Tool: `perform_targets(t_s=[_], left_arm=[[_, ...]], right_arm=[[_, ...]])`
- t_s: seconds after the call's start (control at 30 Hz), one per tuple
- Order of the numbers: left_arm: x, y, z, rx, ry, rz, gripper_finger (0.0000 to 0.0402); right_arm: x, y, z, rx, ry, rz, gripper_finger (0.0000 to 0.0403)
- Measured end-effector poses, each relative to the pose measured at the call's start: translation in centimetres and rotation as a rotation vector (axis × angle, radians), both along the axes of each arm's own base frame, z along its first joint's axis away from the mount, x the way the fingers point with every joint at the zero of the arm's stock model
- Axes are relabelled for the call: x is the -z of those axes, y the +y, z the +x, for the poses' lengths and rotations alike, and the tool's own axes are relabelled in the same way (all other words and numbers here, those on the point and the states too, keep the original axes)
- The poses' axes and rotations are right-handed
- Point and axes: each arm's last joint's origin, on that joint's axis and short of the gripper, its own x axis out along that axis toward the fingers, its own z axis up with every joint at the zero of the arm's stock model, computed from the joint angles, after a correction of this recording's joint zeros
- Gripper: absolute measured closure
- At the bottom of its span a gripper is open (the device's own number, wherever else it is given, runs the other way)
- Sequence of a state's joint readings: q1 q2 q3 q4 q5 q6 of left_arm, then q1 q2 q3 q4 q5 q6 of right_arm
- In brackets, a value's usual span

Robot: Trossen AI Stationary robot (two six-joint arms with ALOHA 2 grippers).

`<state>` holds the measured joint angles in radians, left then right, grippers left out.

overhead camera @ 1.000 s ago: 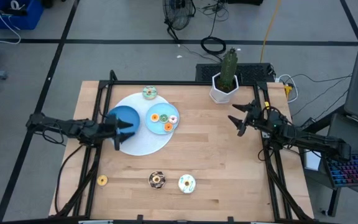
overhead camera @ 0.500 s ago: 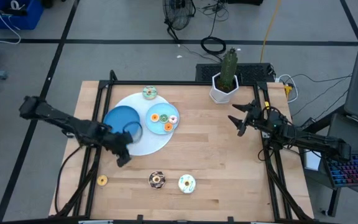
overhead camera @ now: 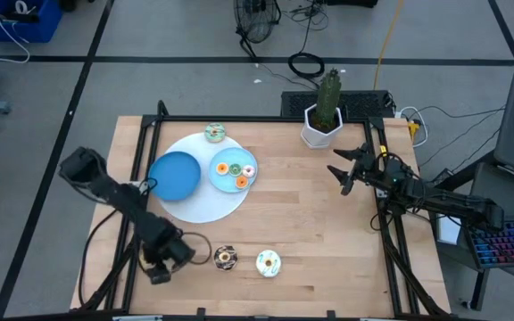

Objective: Pick & Place donuts
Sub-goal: Put the small yellow donut on the blue plate

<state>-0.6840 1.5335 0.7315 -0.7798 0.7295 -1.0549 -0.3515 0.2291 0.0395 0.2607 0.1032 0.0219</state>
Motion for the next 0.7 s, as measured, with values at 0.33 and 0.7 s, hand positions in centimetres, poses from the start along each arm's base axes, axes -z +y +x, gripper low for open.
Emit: perform_targets(t_s=[0.33,0.7], left_arm=[[1.8,-1.0,-1.5,0.167,0.004,0.127,0.0158],[2.0,0.0,0.3,0.130,-0.127,0.148,0.0158]], right_arm=[[0.0,0.0,0.0,0.000,-0.003,-0.001,0.0118],[0.0,0.0,0.0,0.000,-0.003,-0.001,0.0120]])
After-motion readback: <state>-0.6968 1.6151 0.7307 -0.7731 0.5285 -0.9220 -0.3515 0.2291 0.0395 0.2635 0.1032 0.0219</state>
